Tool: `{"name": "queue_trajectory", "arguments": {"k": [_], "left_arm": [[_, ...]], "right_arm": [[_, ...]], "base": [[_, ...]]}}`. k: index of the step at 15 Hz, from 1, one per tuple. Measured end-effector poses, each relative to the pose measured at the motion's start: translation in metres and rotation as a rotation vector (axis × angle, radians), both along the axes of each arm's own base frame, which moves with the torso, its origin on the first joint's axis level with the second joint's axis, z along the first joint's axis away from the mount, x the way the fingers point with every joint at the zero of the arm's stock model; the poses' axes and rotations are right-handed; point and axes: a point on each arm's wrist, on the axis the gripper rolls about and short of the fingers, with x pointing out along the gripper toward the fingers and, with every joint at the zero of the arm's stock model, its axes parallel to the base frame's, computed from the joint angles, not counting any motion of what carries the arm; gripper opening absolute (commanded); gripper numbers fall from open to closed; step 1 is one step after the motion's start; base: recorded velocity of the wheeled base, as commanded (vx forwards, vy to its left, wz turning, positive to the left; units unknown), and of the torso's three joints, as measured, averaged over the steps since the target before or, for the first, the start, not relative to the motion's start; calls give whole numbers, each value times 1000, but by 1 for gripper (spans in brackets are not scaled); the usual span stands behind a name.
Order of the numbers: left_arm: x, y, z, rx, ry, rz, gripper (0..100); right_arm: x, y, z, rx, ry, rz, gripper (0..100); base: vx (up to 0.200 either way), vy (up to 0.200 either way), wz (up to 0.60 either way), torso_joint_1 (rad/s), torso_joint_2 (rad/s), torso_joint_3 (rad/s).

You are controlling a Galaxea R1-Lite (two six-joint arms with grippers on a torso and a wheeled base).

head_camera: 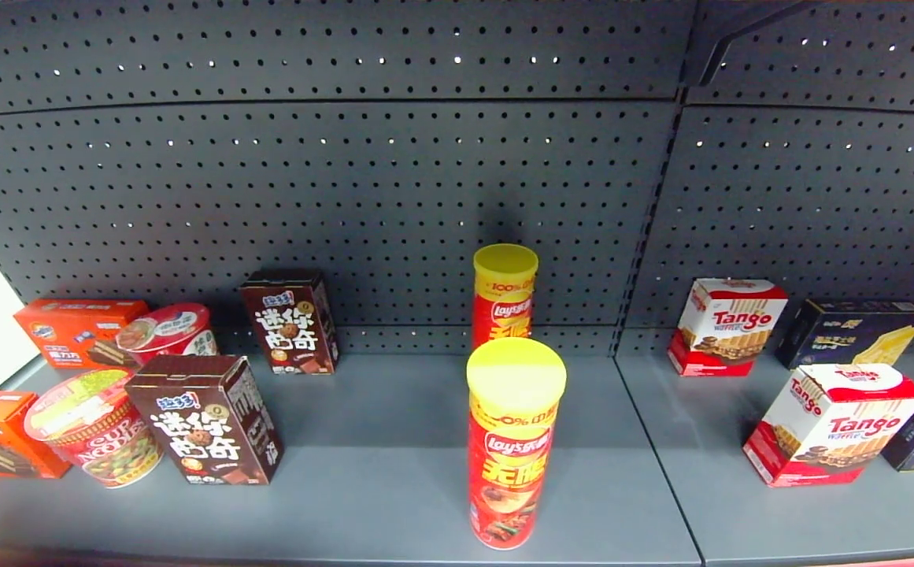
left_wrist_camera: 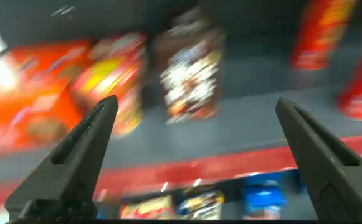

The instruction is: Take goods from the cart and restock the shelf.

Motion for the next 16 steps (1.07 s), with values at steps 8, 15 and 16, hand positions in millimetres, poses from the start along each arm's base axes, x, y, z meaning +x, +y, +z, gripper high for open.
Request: {"name": "queue_trajectory", "arguments": {"k": [8,15,16], "left_arm": [[130,-36,75,54,201,-354,100],[217,-113,39,177,389,-484,100],[223,-122,33,196,399,-478,100]], "right_arm": [[0,0,0,-11,10,-1,100],[0,0,-1,-33,10,1,100],[0,0,-1,-34,10,1,100]], "base": [[0,0,0,0,0,0],[0,0,0,0,0,0],[0,0,0,0,0,0]]}}
